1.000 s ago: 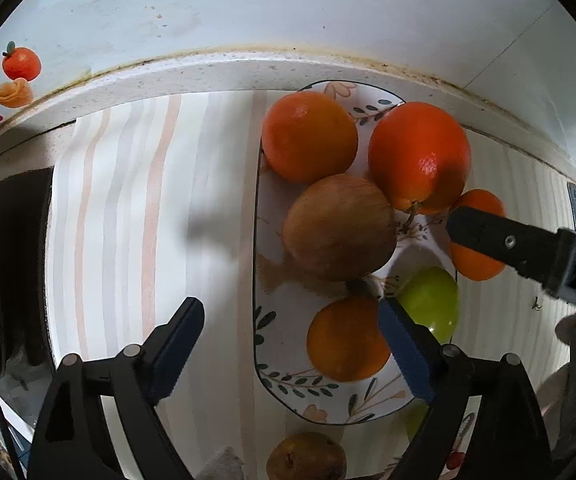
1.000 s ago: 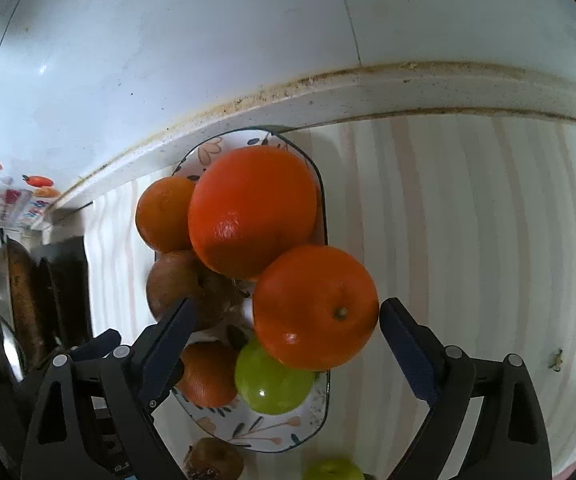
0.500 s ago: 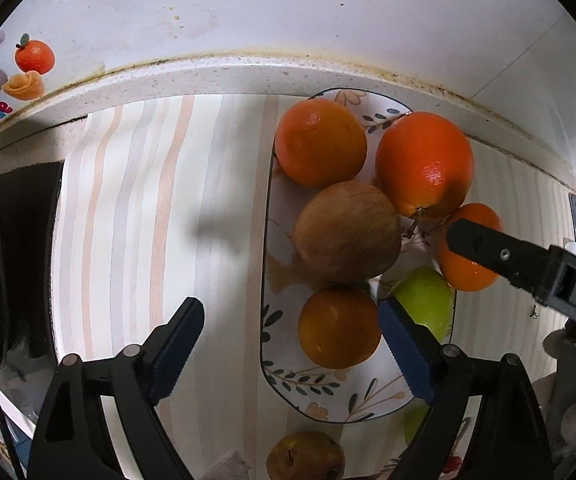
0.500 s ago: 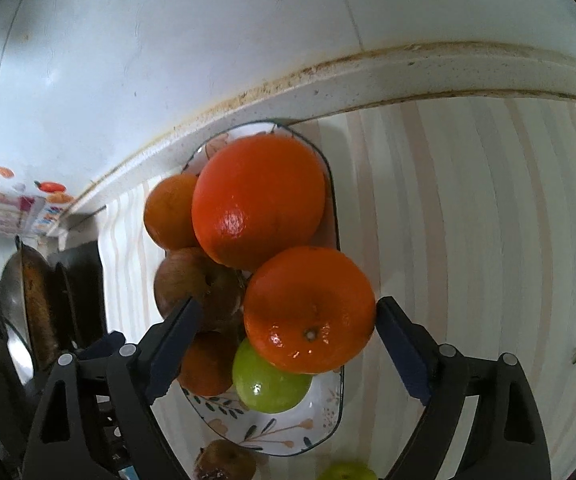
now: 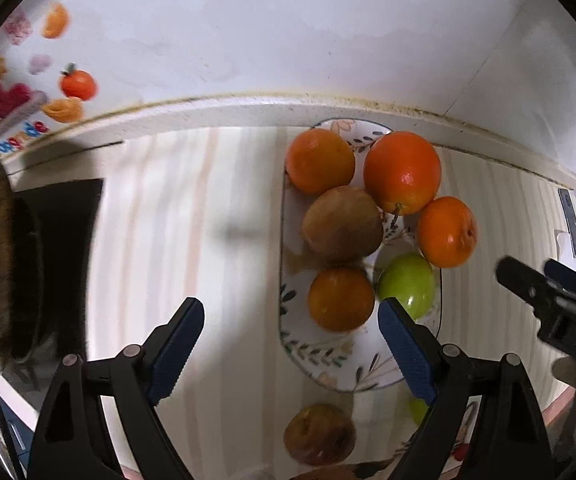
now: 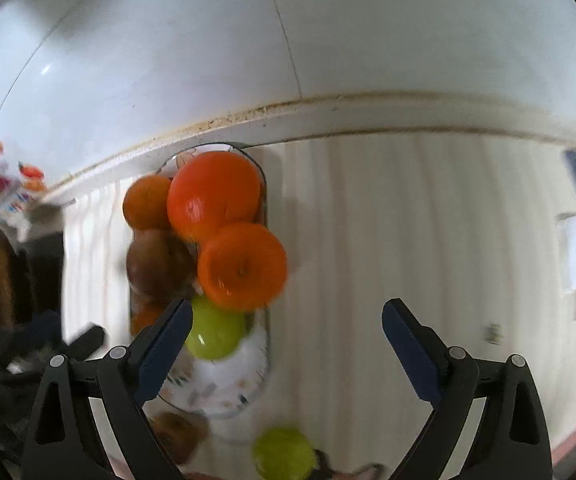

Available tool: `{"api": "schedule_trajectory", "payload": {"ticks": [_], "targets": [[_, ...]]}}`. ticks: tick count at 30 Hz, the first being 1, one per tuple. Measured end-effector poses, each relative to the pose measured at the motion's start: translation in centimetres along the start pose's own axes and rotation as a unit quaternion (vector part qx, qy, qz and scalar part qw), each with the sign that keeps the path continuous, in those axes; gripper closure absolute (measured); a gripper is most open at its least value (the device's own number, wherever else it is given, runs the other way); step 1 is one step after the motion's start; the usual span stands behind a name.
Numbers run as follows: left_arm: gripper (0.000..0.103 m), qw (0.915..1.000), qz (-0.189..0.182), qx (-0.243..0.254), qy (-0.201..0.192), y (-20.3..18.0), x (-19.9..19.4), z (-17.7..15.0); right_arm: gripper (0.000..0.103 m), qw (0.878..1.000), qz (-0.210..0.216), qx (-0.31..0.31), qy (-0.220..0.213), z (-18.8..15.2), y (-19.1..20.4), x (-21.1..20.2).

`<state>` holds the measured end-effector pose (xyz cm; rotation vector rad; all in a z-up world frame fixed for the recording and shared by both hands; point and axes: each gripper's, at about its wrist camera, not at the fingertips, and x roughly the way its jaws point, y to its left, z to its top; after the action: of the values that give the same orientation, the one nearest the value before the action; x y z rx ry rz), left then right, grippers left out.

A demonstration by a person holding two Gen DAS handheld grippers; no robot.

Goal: Organize fruits
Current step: 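Lift both open tools away from the plate back toward the cat mat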

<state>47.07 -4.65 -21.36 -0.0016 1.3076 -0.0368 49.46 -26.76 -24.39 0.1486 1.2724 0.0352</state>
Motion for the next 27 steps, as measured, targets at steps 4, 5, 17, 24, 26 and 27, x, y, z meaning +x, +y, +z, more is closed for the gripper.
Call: {"api": "schedule_trajectory", "payload": {"ticks": [4, 5, 17, 24, 26, 27], "targets": [[0.014, 0.9998, 0.0, -0.005, -0.018, 0.6, -2.4, -2.4, 0.004, 0.999, -0.011, -0.012, -0.029, -3.4, 0.9, -3.5], [0.014, 0.9997, 0.0, -0.006, -0.023, 0.8, -3.1, -2.9, 0.004, 0.999, -0.013, -0.014, -0.034, -3.9, 1.1, -4.2], [0.014, 0.9939, -0.011, -0.009, -0.11, 1.2, -12.4, -9.2, 0.004, 0.992, -0.033, -0.029, -0.116, -10.9, 2.0, -14.2], [0.014, 0.9906, -0.021, -0.007, -0.135, 0.6, -16.1, -12.2, 0.004, 0.989, -0.02, -0.037, -0.144, -14.3, 2.5, -19.2], [0.014, 0.9897, -0.023, -0.006, -0.141, 0.5, -16.8, -12.8, 0.004, 0.987, -0.018, -0.038, -0.154, -15.0, 2.6, -20.5], [0.014, 0.9892, -0.022, -0.006, -0.145, 0.4, -17.2, -13.2, 0.004, 0.987, -0.014, -0.037, -0.158, -15.3, 2.6, -21.1]]}}
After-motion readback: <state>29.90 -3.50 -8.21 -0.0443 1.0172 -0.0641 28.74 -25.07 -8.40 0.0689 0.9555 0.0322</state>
